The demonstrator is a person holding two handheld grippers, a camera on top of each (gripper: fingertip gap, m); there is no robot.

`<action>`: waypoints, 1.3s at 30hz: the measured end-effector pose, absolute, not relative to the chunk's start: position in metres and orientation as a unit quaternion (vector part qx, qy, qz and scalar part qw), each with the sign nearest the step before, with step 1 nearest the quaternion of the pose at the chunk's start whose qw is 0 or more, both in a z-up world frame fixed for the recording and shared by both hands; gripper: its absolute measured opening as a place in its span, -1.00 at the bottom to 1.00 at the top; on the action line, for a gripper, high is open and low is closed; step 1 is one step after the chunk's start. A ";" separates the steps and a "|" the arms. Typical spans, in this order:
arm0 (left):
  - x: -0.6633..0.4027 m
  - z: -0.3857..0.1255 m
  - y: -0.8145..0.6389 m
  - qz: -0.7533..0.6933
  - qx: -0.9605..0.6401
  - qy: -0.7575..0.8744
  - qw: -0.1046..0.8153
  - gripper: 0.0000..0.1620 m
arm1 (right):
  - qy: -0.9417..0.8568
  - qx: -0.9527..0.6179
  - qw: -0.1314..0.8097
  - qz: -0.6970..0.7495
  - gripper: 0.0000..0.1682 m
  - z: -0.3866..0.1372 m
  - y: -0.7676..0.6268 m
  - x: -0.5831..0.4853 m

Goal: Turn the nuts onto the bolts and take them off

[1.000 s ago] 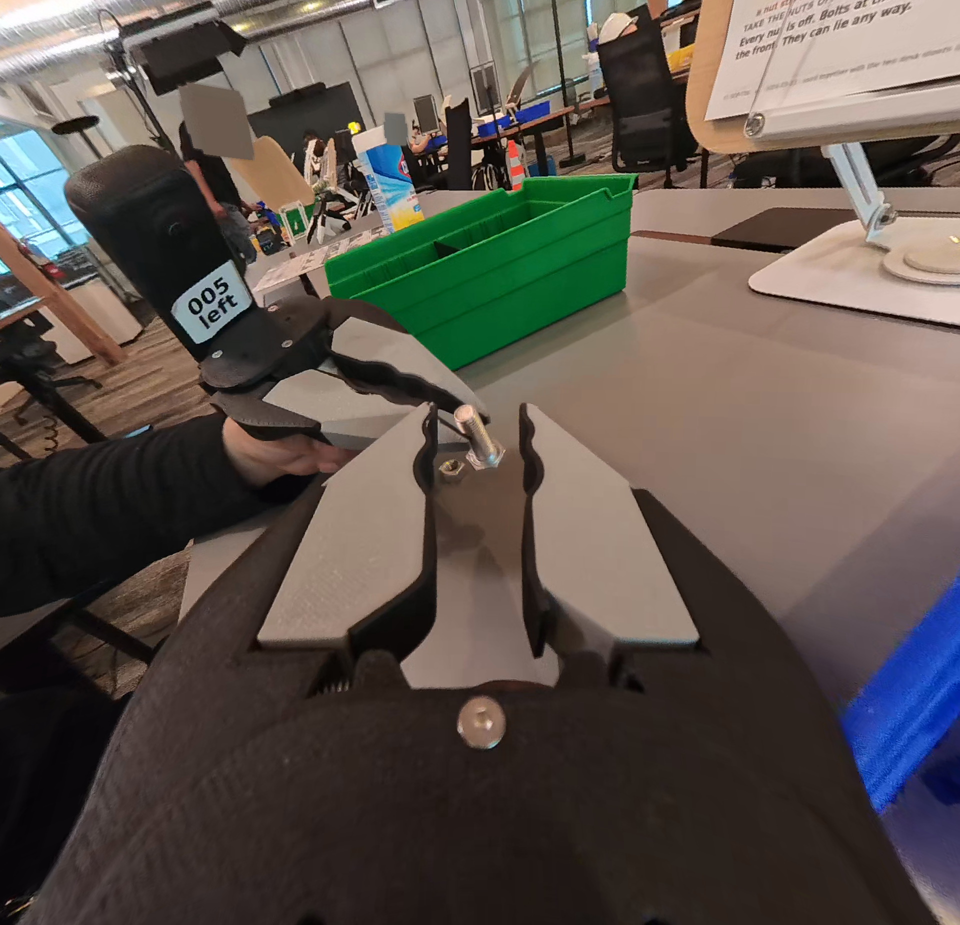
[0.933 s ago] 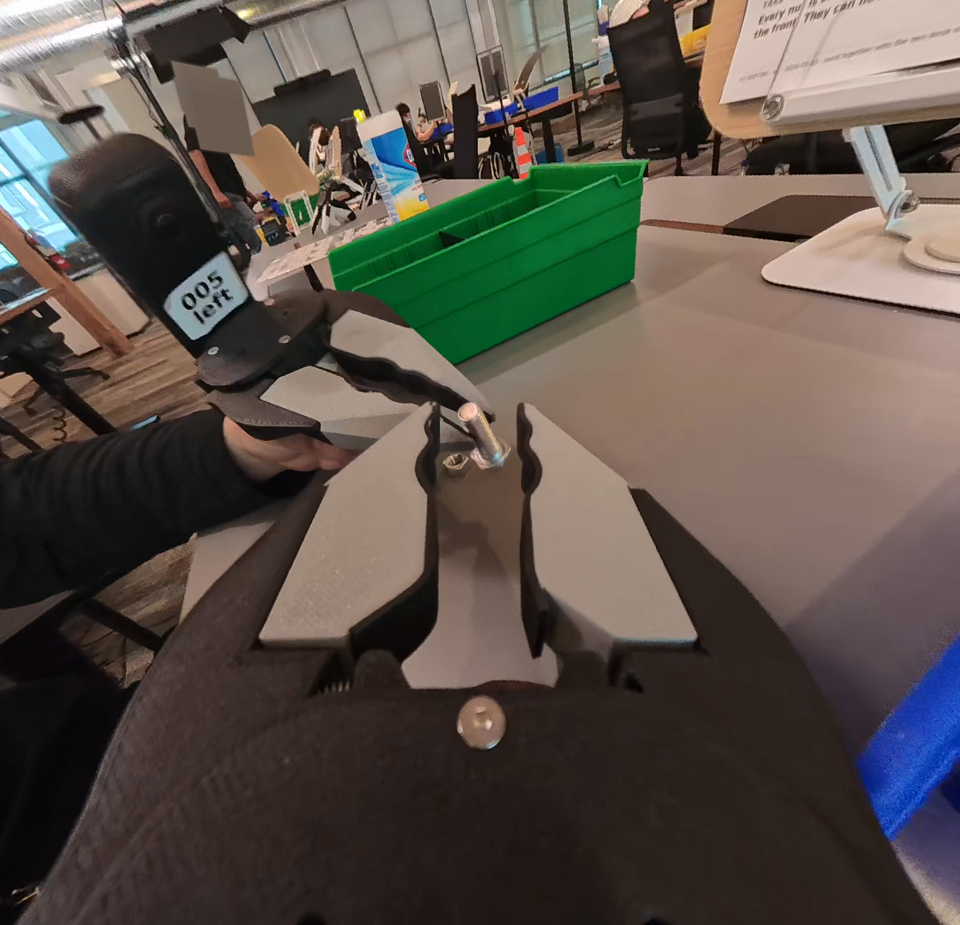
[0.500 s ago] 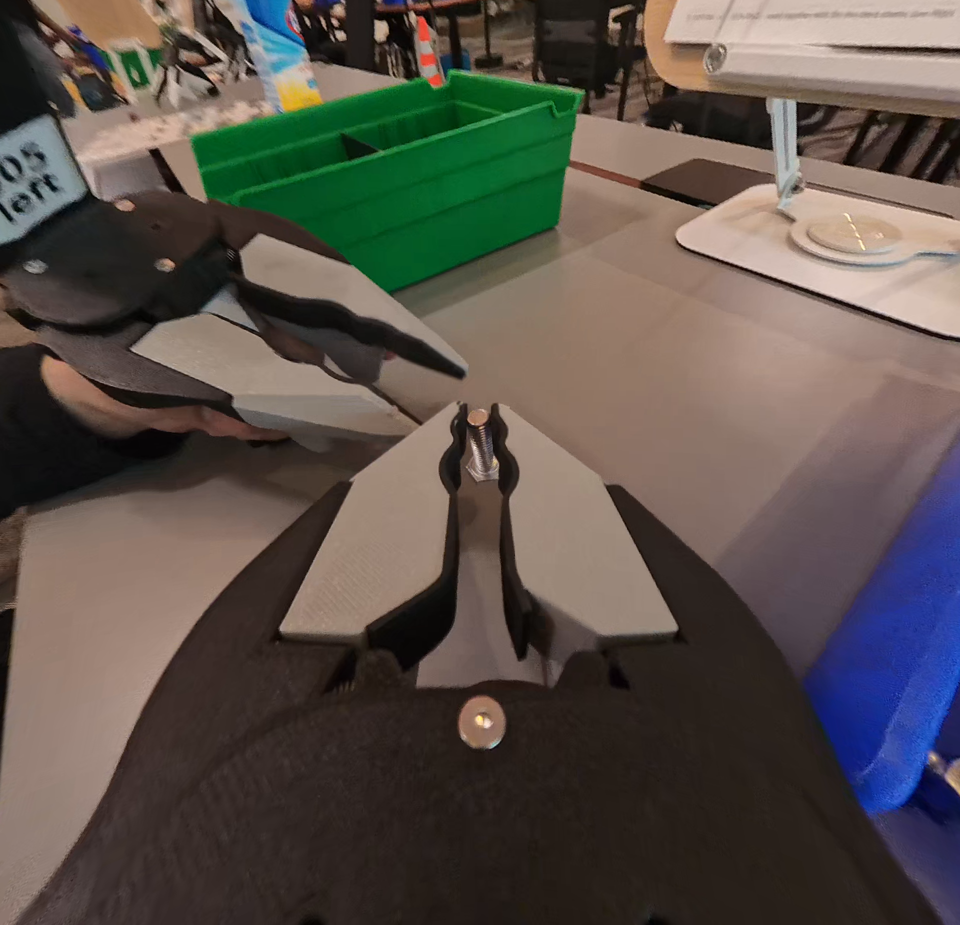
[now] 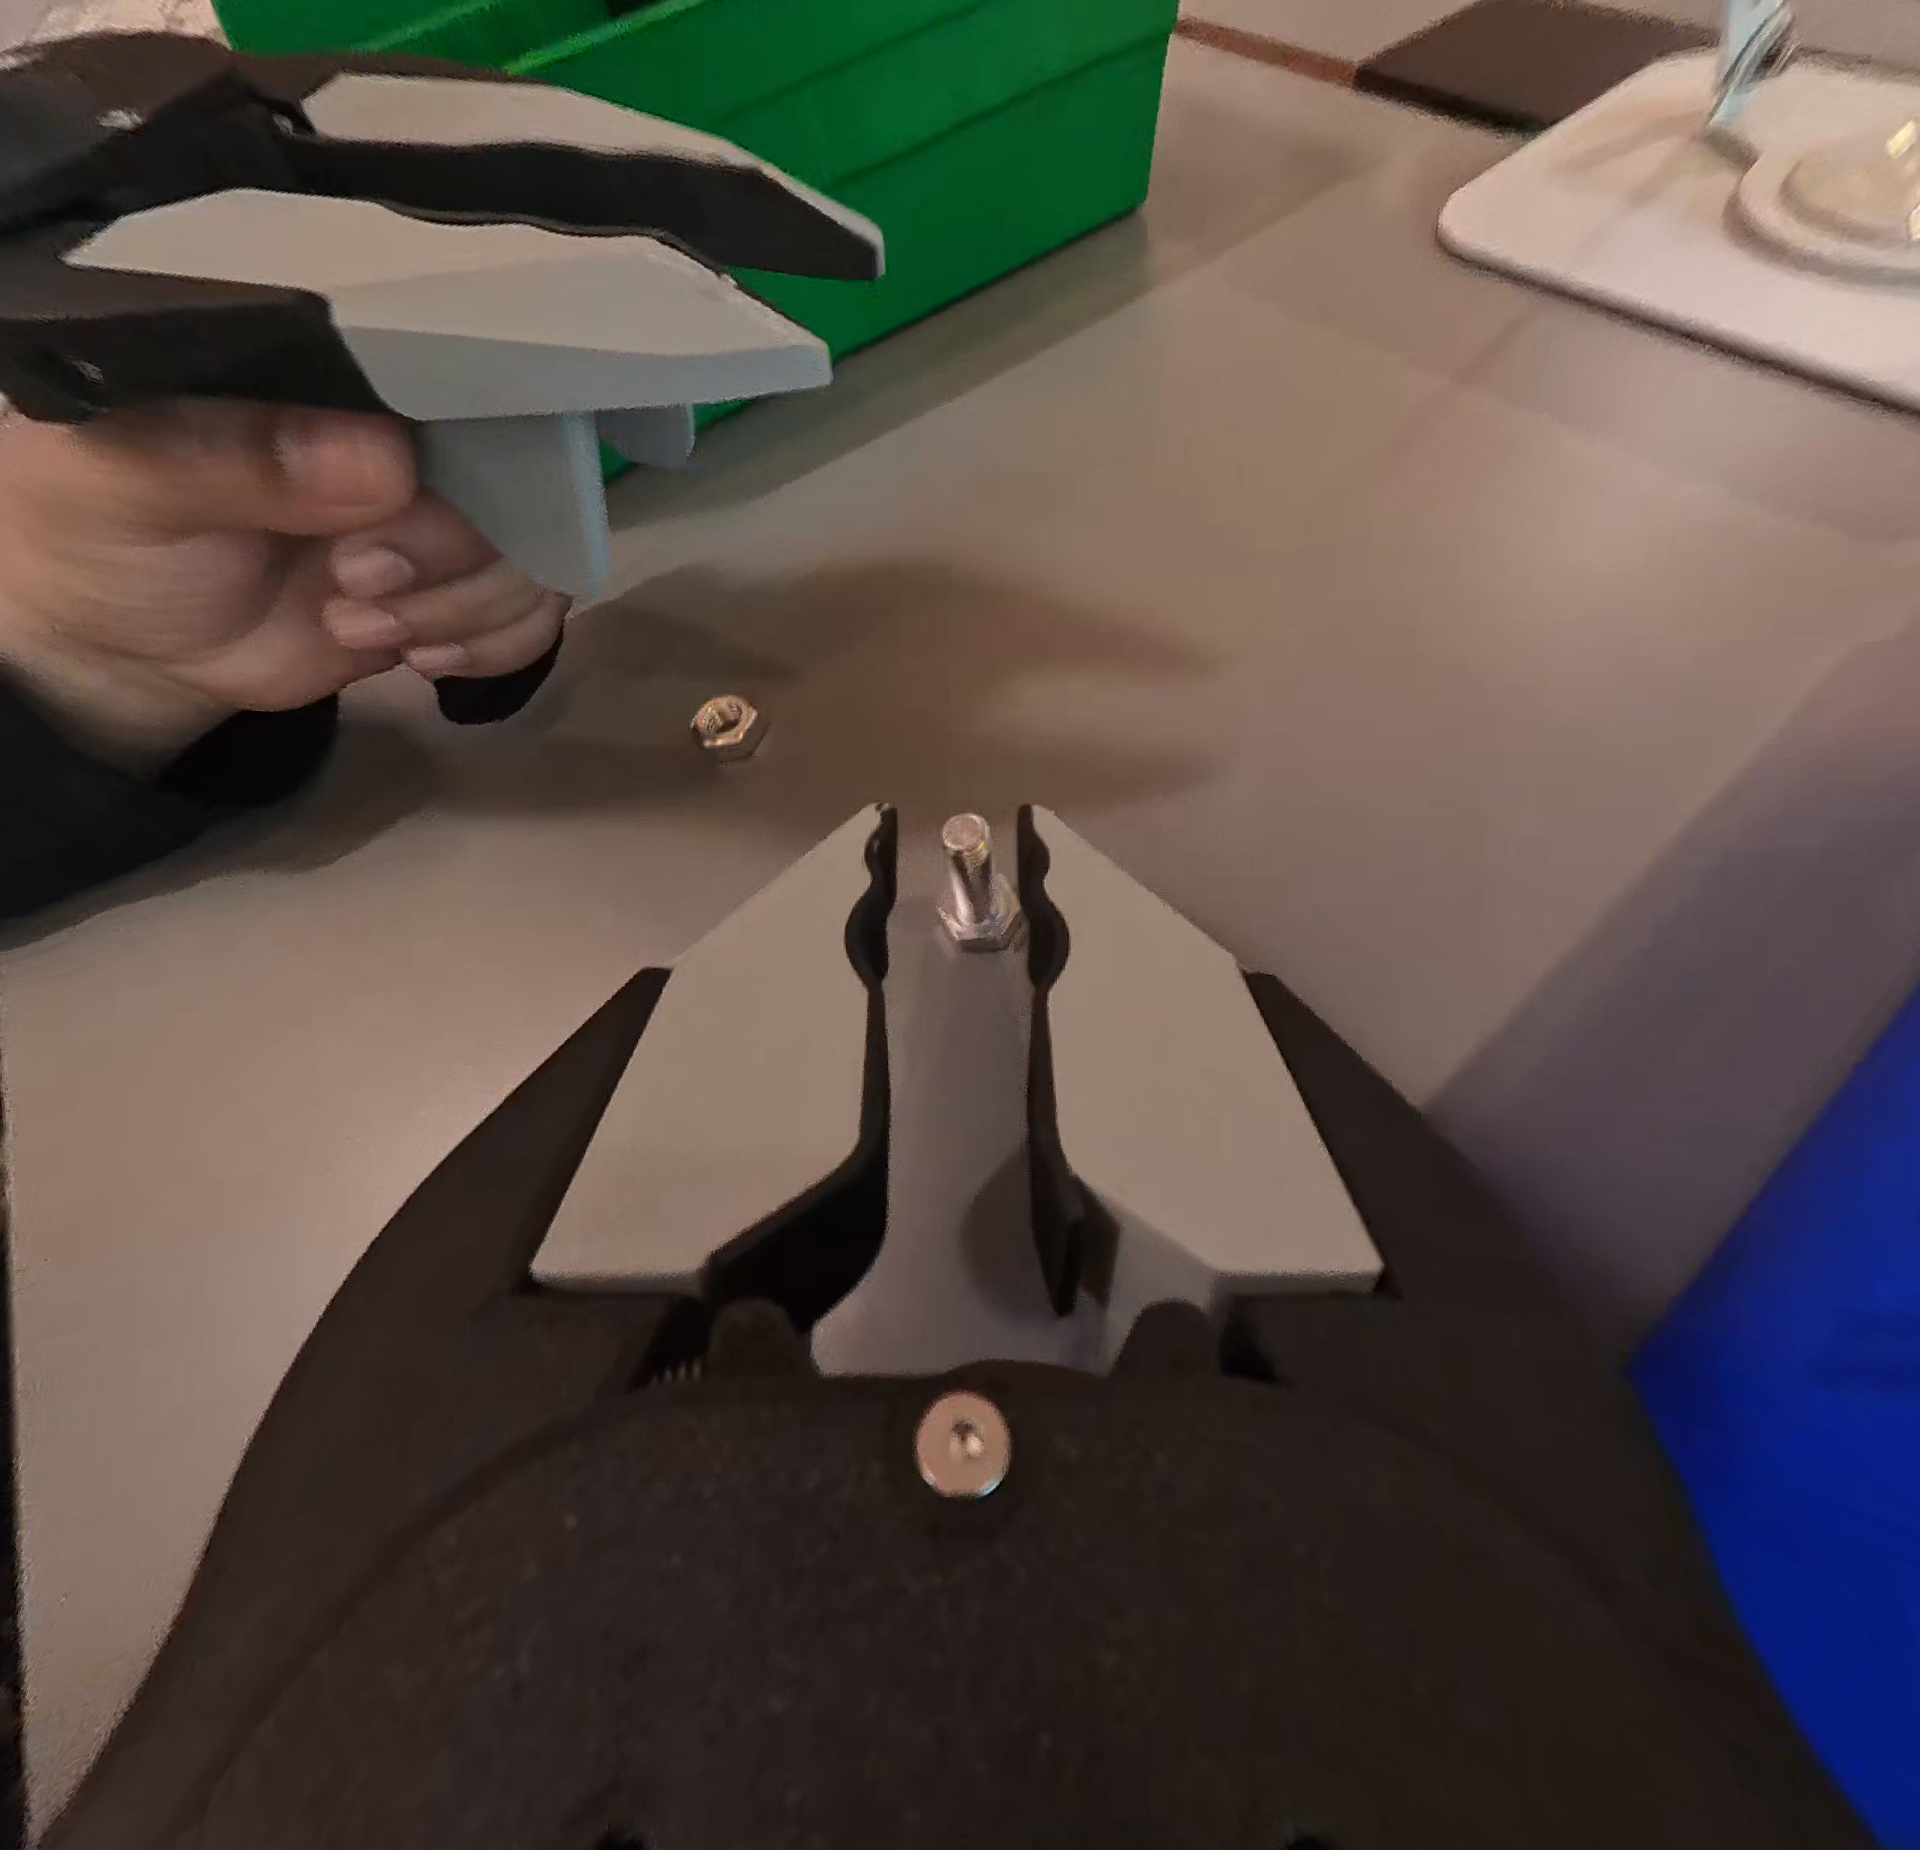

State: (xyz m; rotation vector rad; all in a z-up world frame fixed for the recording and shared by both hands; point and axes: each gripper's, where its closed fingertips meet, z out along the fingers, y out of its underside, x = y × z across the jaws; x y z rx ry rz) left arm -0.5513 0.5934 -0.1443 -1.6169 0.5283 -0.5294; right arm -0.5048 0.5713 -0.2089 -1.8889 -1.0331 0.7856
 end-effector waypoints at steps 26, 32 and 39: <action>-0.598 -0.156 0.616 -0.197 -0.756 0.120 0.613 -0.69 | -0.607 -0.672 0.353 0.236 -0.64 -0.240 0.535 -0.591; -0.597 -0.158 0.616 -0.203 -0.758 0.121 0.608 -0.68 | -0.619 -0.671 0.331 0.238 -0.81 -0.246 0.532 -0.594; -0.601 -0.159 0.616 -0.203 -0.759 0.116 0.608 -0.68 | -0.580 -0.654 0.390 0.290 -0.82 -0.199 0.530 -0.569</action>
